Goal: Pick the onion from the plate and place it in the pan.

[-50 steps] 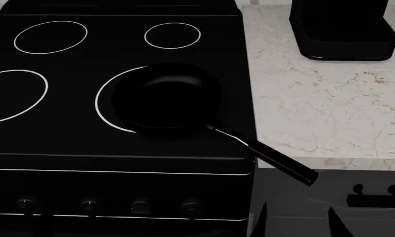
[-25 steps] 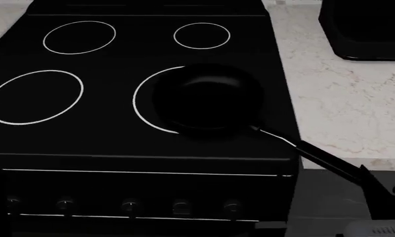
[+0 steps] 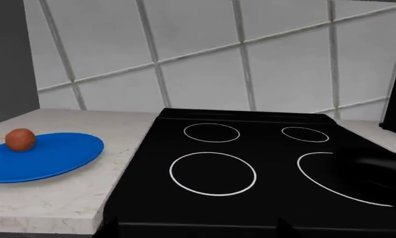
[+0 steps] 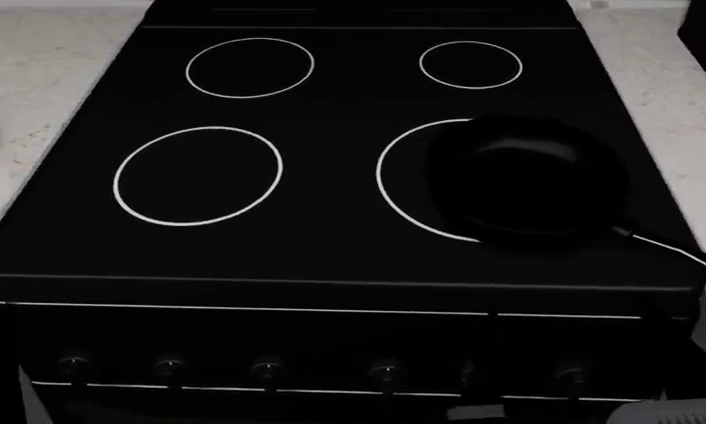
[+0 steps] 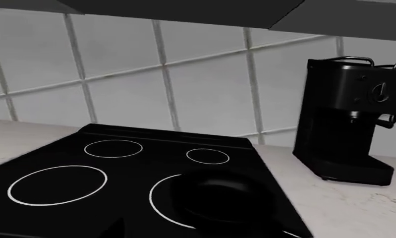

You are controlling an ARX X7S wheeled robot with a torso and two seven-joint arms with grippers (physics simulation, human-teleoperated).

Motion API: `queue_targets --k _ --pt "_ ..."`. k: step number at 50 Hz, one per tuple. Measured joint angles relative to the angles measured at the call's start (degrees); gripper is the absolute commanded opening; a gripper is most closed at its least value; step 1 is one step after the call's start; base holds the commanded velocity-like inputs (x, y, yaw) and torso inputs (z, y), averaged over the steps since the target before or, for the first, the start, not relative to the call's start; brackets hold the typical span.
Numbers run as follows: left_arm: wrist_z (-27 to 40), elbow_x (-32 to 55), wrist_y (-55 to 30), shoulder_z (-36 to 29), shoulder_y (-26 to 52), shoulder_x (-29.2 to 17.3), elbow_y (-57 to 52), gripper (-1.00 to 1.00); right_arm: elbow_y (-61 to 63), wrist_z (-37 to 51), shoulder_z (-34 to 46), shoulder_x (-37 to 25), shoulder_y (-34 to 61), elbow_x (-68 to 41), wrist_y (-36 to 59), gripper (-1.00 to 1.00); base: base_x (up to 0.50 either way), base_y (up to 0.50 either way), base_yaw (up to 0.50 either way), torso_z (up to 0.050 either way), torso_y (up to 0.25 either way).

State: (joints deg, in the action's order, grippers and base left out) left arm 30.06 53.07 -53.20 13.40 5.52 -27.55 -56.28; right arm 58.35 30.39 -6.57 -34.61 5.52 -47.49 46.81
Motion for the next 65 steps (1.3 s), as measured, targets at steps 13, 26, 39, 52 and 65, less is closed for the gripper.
queue_targets --k 13,26,39,52,65 --pt "0.0 -1.3 1.4 -1.4 -0.9 -0.1 0.2 1.0 -0.2 0.3 0.6 -1.3 -1.2 0.0 -1.8 1.0 0.0 0.5 0.0 0.0 0.0" --pt "0.6 -0.6 1.9 -1.7 -1.0 -0.7 0.2 1.0 -0.2 1.1 1.8 -2.0 -1.5 0.2 -2.7 1.0 0.0 0.5 0.0 0.0 0.0" --pt "1.6 0.1 1.8 -2.5 0.2 -1.1 0.6 1.0 -0.6 2.0 3.0 -2.8 -0.3 -0.5 -2.8 1.0 0.0 0.5 0.0 0.0 0.0" --pt "2.1 0.5 2.3 -2.7 0.2 -1.7 0.7 1.0 -0.7 2.6 3.9 -3.4 -0.4 -0.7 -3.6 1.0 0.0 0.5 0.0 0.0 0.0" --pt "2.6 1.0 2.7 -2.3 0.2 -2.6 0.8 1.0 -0.6 3.9 4.1 -4.0 -0.3 -2.4 -4.1 1.0 0.0 0.26 0.0 0.0 0.0"
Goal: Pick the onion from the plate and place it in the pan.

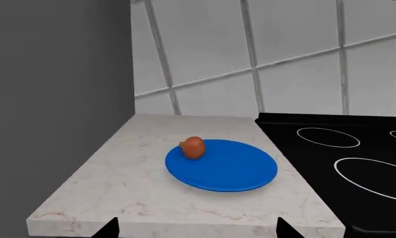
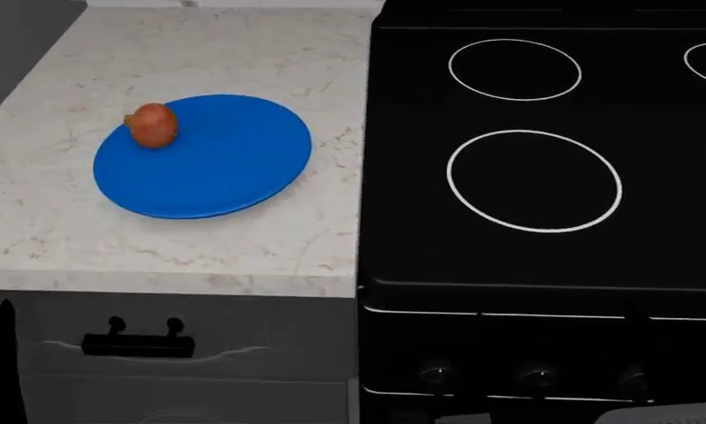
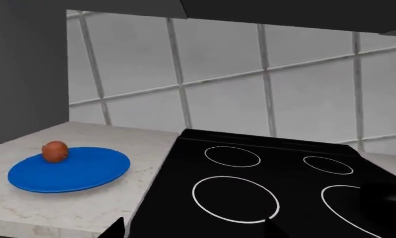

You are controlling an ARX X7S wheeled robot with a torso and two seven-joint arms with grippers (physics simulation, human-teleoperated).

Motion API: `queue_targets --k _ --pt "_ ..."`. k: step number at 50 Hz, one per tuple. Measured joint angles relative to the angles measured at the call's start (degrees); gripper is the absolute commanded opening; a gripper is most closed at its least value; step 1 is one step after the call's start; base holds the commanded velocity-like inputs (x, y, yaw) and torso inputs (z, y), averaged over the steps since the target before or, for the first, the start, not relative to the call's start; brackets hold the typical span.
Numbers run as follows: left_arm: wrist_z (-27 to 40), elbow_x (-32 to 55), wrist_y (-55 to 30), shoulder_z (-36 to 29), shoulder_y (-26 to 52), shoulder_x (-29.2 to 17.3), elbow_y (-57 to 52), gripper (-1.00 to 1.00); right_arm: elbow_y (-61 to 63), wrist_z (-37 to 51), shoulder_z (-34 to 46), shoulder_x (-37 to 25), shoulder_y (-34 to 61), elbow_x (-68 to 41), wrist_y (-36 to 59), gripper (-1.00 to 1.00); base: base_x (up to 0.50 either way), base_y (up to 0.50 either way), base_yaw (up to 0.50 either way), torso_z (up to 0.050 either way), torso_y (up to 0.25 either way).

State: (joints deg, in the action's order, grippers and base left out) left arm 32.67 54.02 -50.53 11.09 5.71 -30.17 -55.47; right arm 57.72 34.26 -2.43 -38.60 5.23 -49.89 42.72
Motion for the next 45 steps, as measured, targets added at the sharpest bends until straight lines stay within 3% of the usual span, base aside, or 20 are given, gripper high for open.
queue_targets --k 5,23,45 --pt "0.5 0.7 -0.2 0.6 0.8 -0.8 0.2 1.0 0.1 1.8 -0.5 -1.1 1.9 -3.1 1.4 1.0 0.12 0.0 0.0 0.0 0.0" --pt "2.9 3.4 -2.4 0.6 8.1 -3.7 1.8 1.0 -0.8 6.0 -1.1 -4.8 11.8 -12.0 5.1 1.0 0.5 0.0 0.0 0.0 0.0" --pt "4.2 5.0 -3.4 -0.8 11.2 -4.9 2.3 1.0 -0.6 7.4 -1.2 -6.1 12.5 -13.6 4.6 1.0 0.5 0.0 0.0 0.0 0.001"
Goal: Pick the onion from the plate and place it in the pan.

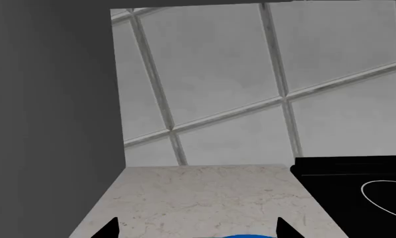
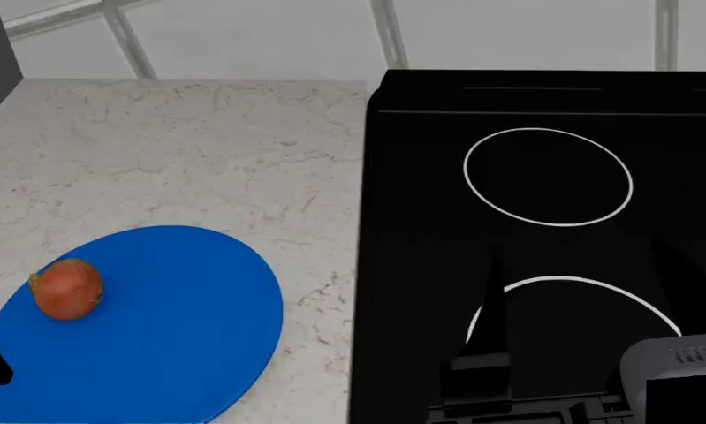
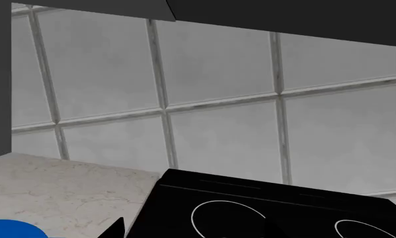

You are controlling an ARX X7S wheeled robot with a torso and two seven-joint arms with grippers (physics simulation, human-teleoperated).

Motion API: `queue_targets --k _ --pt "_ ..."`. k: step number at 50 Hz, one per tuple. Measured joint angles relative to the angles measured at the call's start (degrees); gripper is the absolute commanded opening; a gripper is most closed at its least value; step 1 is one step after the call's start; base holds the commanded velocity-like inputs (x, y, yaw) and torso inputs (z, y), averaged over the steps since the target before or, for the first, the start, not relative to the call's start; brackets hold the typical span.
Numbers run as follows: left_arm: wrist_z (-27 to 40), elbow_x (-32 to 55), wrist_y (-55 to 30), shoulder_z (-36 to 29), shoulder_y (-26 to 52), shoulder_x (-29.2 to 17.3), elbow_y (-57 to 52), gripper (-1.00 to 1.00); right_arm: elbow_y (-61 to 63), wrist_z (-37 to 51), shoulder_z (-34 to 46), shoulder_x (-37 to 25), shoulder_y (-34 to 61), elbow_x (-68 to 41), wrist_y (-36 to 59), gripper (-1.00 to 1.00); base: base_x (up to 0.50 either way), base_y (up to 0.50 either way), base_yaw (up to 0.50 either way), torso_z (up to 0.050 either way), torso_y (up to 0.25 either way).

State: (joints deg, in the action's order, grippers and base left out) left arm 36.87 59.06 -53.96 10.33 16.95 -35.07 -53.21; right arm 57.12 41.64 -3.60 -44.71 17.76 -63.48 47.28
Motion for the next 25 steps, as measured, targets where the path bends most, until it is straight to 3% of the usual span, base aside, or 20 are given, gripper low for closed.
queue_targets --k 3,14,25 --pt "-0.1 0.0 0.1 -0.2 -0.1 -0.1 0.0 1.0 0.1 0.2 0.2 0.0 -0.2 0.3 -0.1 1.0 0.44 0.0 0.0 0.0 0.003" --pt "0.2 2.4 -1.1 -2.2 1.3 0.3 0.9 1.0 0.3 1.3 0.7 0.1 -1.7 0.8 -0.7 1.0 0.0 0.0 0.0 0.0 0.0" --pt "-2.3 -0.9 -1.0 -8.8 3.4 2.3 5.2 1.0 -0.3 1.6 1.3 0.6 -3.3 1.6 -1.8 1.0 0.0 0.0 0.0 0.0 0.0"
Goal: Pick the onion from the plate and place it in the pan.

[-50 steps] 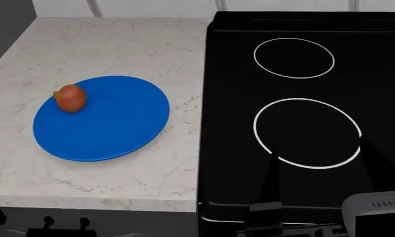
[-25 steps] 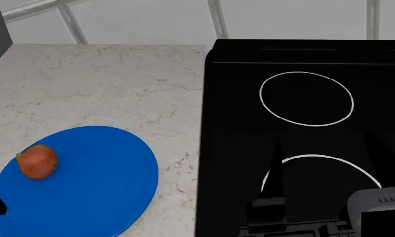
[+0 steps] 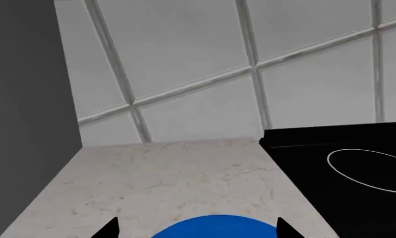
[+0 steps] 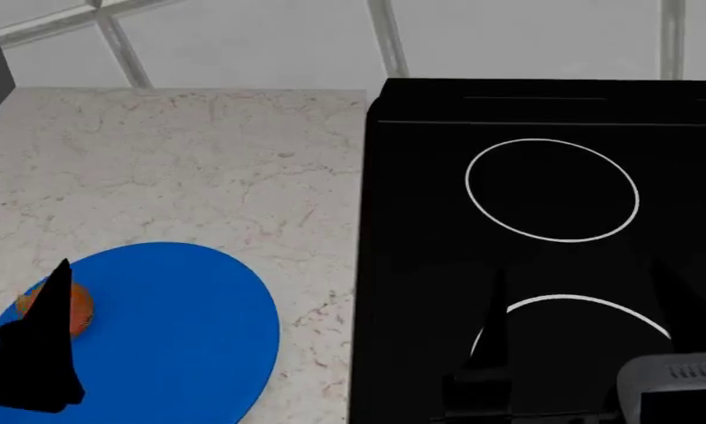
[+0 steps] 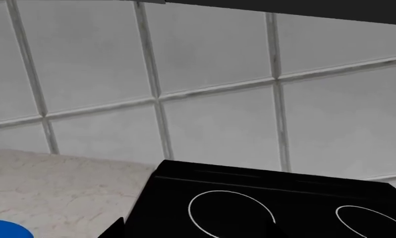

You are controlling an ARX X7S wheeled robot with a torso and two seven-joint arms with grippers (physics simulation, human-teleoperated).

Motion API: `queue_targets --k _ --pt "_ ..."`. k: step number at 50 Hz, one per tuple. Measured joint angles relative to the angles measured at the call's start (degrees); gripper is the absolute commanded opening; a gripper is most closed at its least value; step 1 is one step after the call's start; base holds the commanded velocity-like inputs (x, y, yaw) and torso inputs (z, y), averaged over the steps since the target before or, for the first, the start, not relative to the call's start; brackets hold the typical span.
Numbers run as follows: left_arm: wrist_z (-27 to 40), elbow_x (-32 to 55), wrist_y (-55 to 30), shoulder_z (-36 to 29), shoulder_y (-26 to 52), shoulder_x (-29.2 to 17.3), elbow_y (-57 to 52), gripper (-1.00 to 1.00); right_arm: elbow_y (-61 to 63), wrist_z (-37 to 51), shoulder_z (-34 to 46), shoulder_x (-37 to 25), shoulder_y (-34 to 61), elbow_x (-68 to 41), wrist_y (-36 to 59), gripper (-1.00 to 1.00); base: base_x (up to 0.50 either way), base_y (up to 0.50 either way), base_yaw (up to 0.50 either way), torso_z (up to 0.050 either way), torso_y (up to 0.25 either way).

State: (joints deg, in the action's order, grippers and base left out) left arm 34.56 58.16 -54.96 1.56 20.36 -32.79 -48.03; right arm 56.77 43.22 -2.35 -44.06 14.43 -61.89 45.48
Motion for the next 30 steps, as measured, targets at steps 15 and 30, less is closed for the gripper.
queue_targets --k 15,30 --pt "-3.8 -6.0 2.2 -6.5 2.1 1.9 7.0 1.0 -0.3 0.1 0.0 -0.1 -1.3 -0.6 -1.2 1.0 0.0 0.0 0.0 0.0 0.001" --pt "-4.9 -8.7 4.0 -7.9 1.6 2.1 10.6 1.0 0.5 0.6 -0.5 -0.6 -2.9 -1.3 -2.5 1.0 0.0 0.0 0.0 0.0 0.0"
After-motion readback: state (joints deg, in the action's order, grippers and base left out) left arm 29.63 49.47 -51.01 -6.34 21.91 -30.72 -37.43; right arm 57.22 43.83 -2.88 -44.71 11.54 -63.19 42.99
